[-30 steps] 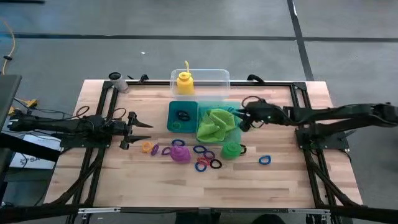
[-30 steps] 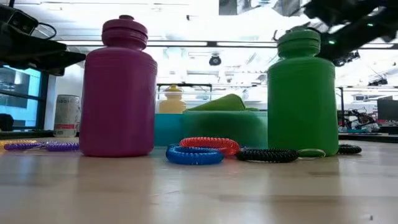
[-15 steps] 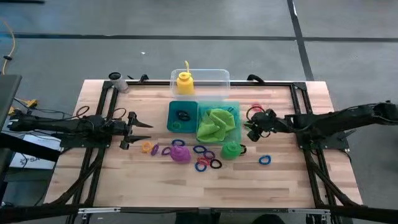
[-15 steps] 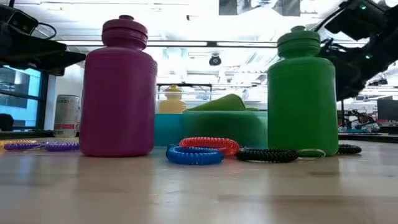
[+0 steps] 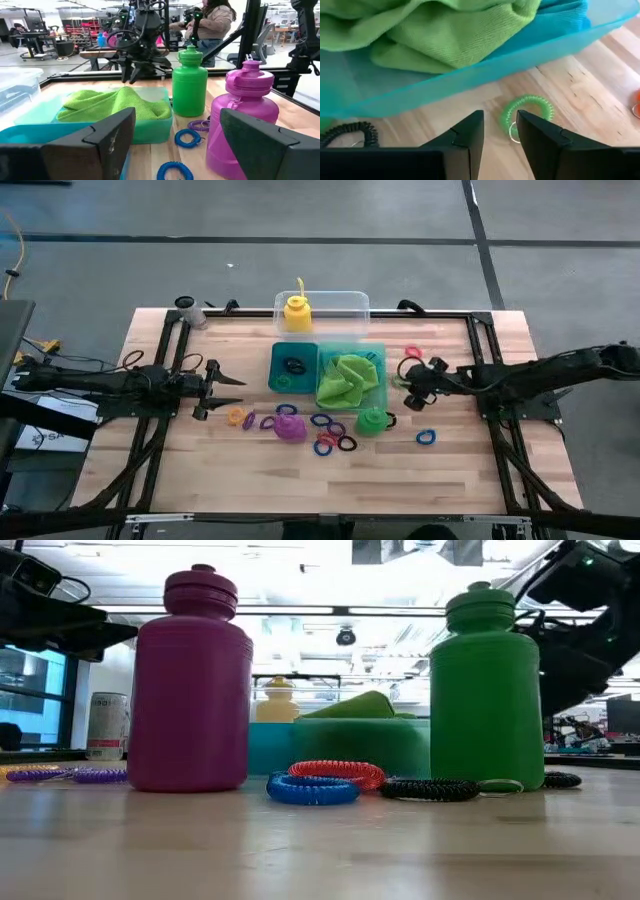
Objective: Pick & Place Sports Items
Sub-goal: Put the green spring keychain into the blue bin
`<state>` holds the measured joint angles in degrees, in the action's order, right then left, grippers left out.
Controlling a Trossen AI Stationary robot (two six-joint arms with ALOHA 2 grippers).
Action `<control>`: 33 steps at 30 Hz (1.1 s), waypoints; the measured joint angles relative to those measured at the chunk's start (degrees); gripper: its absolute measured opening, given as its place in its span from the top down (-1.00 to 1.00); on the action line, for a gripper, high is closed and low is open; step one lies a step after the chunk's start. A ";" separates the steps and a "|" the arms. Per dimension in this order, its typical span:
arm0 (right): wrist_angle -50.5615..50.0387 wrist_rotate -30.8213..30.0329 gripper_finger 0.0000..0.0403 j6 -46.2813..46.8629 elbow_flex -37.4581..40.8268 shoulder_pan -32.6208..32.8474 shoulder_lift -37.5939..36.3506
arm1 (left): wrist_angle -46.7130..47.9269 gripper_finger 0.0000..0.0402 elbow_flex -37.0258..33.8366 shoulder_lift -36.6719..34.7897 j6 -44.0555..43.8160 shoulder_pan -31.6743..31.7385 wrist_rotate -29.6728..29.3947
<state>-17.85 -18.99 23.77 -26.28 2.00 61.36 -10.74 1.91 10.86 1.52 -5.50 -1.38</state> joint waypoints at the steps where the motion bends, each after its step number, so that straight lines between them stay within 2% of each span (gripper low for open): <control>1: 0.01 0.04 0.57 0.00 0.00 0.00 0.28 | 0.00 -0.18 0.00 0.02 0.02 0.02 0.00; 6: 0.24 0.72 0.57 -0.02 0.00 -1.09 2.97 | 0.00 -0.18 -0.02 0.00 0.02 0.00 0.02; 10: 1.43 4.21 0.57 -0.33 0.00 -3.48 6.06 | 0.00 -0.18 -0.02 0.00 0.02 0.02 0.01; 15: 4.24 9.93 0.57 -6.44 0.00 -6.47 10.09 | 0.00 -0.18 -0.01 0.01 0.02 0.01 0.01; 21: 7.21 13.72 0.55 -10.79 0.00 -9.92 13.76 | 0.00 -0.18 -0.02 0.01 0.00 0.01 0.00; 25: 8.04 16.17 0.43 -12.24 -0.07 -12.28 15.03 | 0.00 -0.18 -0.02 0.02 0.02 0.00 0.00; 33: 7.66 16.55 0.11 -15.04 -0.01 -14.72 15.78 | 0.00 -0.18 -0.02 0.00 0.02 0.02 0.02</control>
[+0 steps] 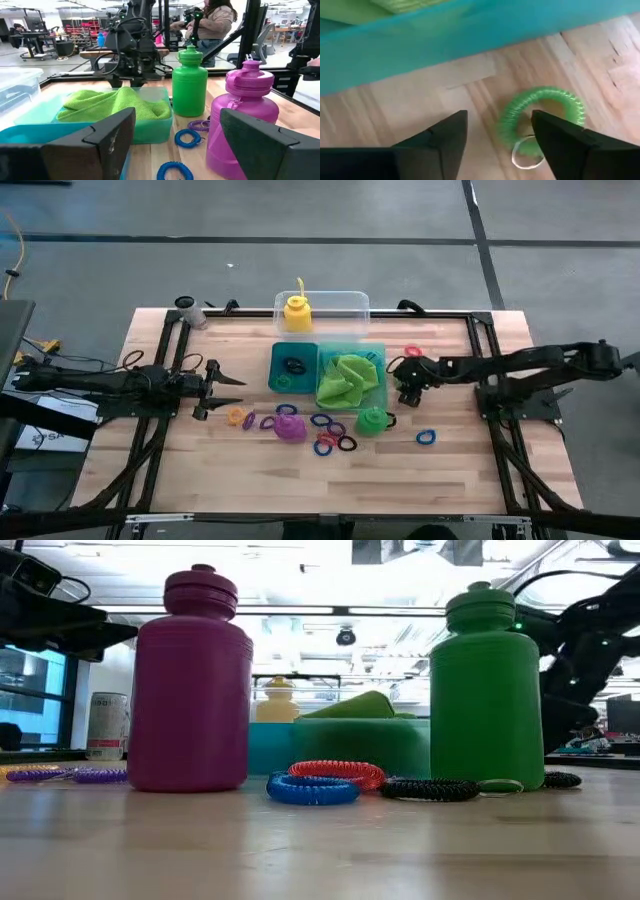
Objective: Pick & Place Sports Items
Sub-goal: Put the green spring keychain into the blue bin
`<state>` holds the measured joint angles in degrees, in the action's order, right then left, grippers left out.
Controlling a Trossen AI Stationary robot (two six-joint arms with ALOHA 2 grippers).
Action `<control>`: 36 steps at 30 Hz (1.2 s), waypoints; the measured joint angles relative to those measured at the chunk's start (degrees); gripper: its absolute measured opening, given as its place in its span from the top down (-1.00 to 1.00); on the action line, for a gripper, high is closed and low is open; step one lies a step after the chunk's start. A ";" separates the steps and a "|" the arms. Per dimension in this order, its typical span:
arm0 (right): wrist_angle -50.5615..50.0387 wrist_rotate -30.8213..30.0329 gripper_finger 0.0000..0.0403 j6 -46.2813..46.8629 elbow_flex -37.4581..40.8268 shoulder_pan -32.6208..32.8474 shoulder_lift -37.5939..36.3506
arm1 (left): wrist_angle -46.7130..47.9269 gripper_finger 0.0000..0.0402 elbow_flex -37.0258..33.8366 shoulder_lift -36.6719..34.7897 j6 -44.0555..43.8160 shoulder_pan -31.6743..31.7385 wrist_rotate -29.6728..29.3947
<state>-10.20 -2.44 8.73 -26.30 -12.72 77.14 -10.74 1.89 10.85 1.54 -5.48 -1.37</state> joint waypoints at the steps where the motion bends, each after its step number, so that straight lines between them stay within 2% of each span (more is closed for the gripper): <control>1: 0.00 -0.15 0.09 0.00 0.01 -0.08 0.00 | 0.00 -0.18 0.00 0.00 -0.02 -0.02 -0.02; 5: 0.02 -0.20 0.09 0.00 0.01 -0.07 0.00 | 0.00 -0.18 0.02 0.00 -0.02 -0.02 -0.02; 9: 0.04 -0.21 0.22 0.00 0.01 -0.05 0.00 | 0.00 -0.18 0.01 0.02 0.00 0.00 -0.01; 21: 0.37 -0.41 0.96 0.24 -0.01 -0.03 0.00 | 0.00 -0.18 0.00 0.00 -0.02 0.00 0.00; 28: 1.50 -0.39 0.99 1.71 0.01 -0.03 -1.00 | 0.00 -0.18 0.00 0.00 0.00 0.00 0.00; 36: 1.49 -0.45 0.99 2.60 0.01 -0.03 -8.62 | 0.00 -0.18 0.00 0.01 -0.01 -0.01 -0.01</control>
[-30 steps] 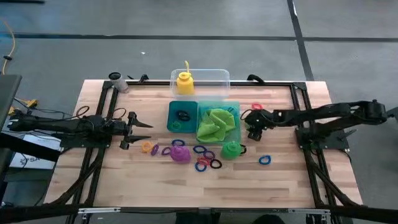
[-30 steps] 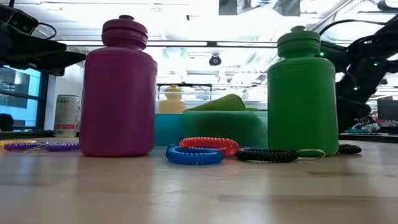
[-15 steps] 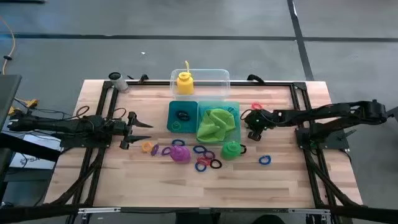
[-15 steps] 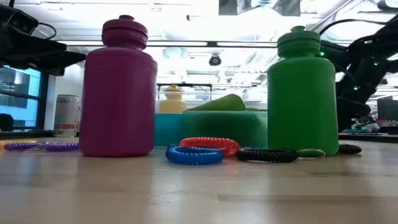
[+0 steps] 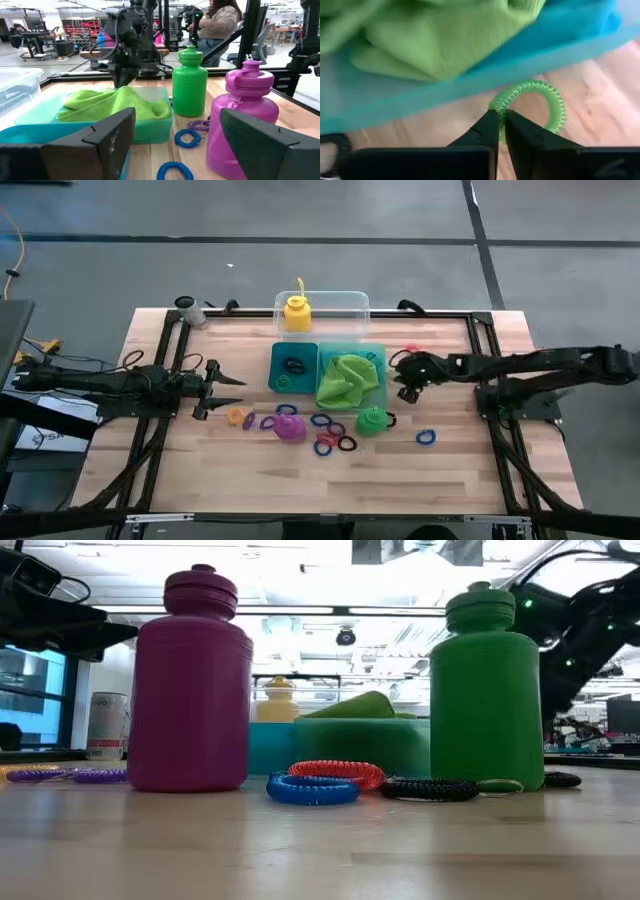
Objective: Pick & Place Sports Items
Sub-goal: Put the green spring keychain into the blue bin
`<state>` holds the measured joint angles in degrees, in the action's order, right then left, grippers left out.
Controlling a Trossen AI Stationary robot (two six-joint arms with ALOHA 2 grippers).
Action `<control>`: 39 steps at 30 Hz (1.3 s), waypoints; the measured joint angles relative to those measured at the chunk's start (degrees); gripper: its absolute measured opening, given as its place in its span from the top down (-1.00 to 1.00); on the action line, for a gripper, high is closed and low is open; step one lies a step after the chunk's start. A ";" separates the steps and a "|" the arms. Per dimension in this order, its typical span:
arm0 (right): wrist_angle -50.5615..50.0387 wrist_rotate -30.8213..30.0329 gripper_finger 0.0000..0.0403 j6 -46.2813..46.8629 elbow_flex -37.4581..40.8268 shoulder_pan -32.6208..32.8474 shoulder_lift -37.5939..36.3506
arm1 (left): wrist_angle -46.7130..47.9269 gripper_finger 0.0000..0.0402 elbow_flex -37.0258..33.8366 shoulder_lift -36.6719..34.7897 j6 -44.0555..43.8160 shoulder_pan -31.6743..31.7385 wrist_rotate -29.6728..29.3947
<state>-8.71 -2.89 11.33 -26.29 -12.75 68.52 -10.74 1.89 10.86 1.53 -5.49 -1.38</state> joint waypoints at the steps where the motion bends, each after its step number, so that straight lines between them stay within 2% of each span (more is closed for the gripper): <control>1: 0.00 -0.09 0.99 -0.01 -0.01 0.00 -1.26 | 0.00 -0.18 0.00 0.01 0.00 0.00 0.01; 6: 0.75 -1.98 0.99 -0.56 0.01 0.00 -7.24 | 0.00 -0.18 0.00 0.01 0.01 0.00 -0.01; 11: 6.33 -4.51 1.00 -0.84 0.01 0.00 -11.24 | 0.00 -0.18 0.00 0.01 0.01 -0.01 0.01; 19: 23.24 -0.47 1.00 -4.65 0.01 0.02 -12.19 | 0.00 -0.18 0.00 0.01 0.00 0.01 -0.01; 25: 39.60 4.41 1.00 -4.98 0.01 0.02 -7.16 | 0.00 -0.18 0.00 -0.01 0.01 -0.01 0.01; 29: 50.22 9.94 1.00 -1.69 0.01 0.02 -1.11 | 0.00 -0.18 0.00 0.00 0.01 0.00 0.01; 33: 61.00 11.70 1.00 0.61 -0.05 0.00 5.01 | 0.00 -0.18 0.00 0.01 0.01 0.01 -0.01; 36: 64.91 12.51 1.00 -1.87 -1.72 0.00 9.09 | 0.00 -0.18 0.00 0.00 0.01 0.01 0.01; 39: 63.54 12.77 1.00 -2.85 -5.74 0.00 12.38 | 0.00 -0.18 0.00 -0.01 0.01 -0.01 0.01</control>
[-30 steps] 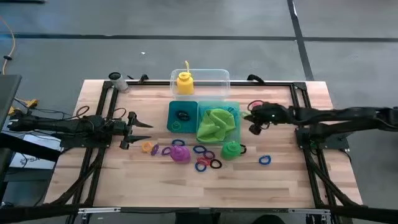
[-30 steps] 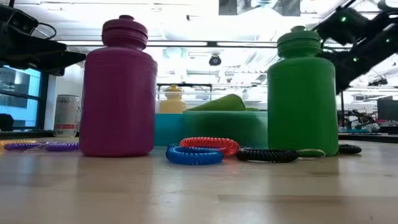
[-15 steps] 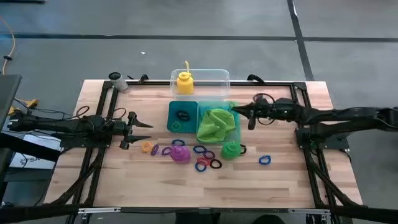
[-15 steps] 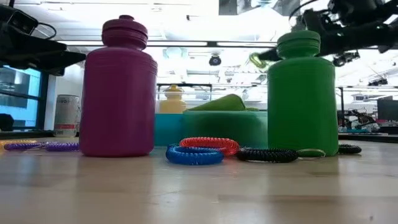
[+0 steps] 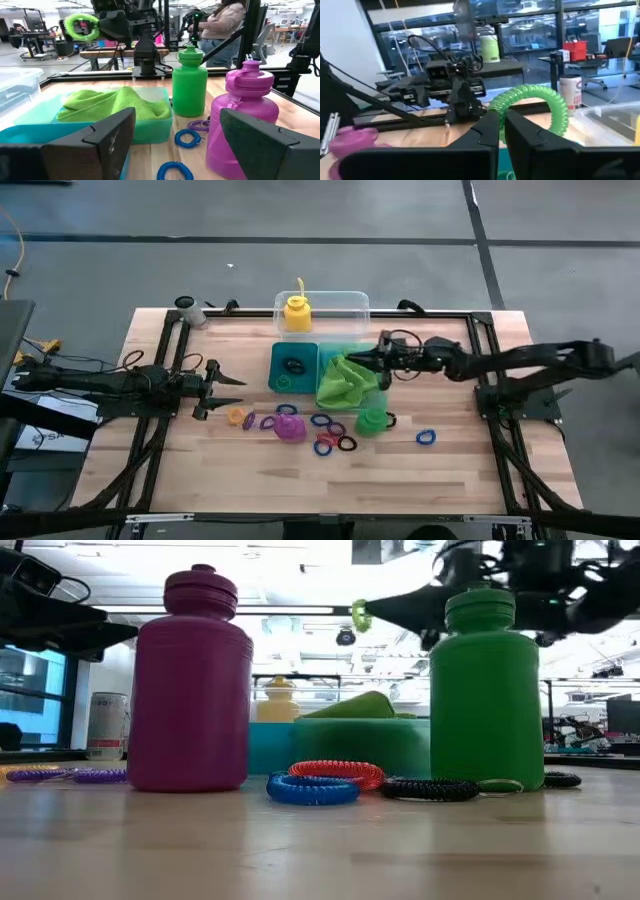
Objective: Pick & Place Sports Items
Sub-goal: Put the green spring keychain into the blue bin
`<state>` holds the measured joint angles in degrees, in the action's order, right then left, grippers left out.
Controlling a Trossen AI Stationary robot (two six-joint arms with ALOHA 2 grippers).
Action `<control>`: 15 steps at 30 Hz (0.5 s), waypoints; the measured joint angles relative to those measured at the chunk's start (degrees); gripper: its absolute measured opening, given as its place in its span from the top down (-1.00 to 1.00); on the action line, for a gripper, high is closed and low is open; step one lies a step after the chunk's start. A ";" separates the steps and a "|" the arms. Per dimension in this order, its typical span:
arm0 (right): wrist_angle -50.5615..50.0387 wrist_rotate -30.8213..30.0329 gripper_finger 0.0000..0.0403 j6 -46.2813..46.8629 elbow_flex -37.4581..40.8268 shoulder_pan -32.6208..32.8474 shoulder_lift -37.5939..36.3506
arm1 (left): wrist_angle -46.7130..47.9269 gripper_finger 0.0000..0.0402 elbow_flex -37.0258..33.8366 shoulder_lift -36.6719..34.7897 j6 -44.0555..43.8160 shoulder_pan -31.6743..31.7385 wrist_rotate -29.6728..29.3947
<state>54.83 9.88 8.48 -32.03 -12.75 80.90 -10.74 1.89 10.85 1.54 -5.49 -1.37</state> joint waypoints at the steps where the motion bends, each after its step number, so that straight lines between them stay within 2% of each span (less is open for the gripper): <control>1: -1.26 0.16 1.00 -0.39 -1.67 0.00 1.14 | 0.00 -0.18 0.01 0.01 0.00 0.00 -0.01; 7: -9.66 0.78 1.00 -4.61 -11.61 -0.02 8.08 | 0.00 -0.18 0.02 0.00 0.00 0.02 0.00; 15: -11.47 -2.27 1.00 -4.01 -20.97 0.00 18.13 | 0.00 -0.18 0.00 0.00 0.00 0.02 0.00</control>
<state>43.37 7.61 4.47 -53.00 -12.75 99.03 -10.74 1.89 10.85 1.54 -5.48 -1.37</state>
